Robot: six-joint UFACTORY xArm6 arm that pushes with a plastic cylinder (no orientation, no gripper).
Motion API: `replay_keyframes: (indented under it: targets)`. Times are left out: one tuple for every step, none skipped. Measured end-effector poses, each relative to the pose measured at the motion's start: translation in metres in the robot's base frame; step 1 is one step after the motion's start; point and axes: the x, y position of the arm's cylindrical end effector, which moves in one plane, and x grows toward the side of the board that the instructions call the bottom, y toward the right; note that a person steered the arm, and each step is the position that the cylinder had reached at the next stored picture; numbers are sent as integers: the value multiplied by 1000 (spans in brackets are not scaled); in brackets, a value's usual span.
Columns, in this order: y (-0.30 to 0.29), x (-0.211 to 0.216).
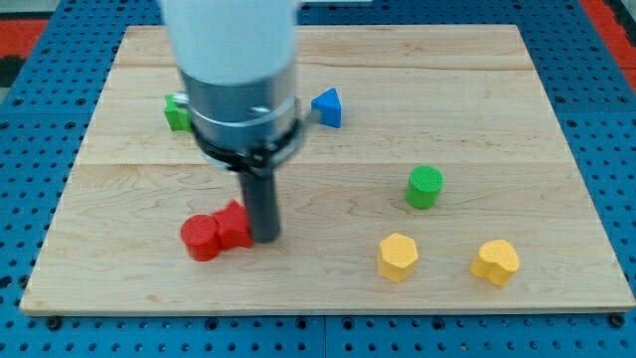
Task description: Separate red star and red circle
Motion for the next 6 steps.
replay_keyframes:
  targets:
    - [7, -1]
    - [20, 5]
    - [-22, 9]
    - [-79, -9]
    - [-123, -40]
    - [-131, -72]
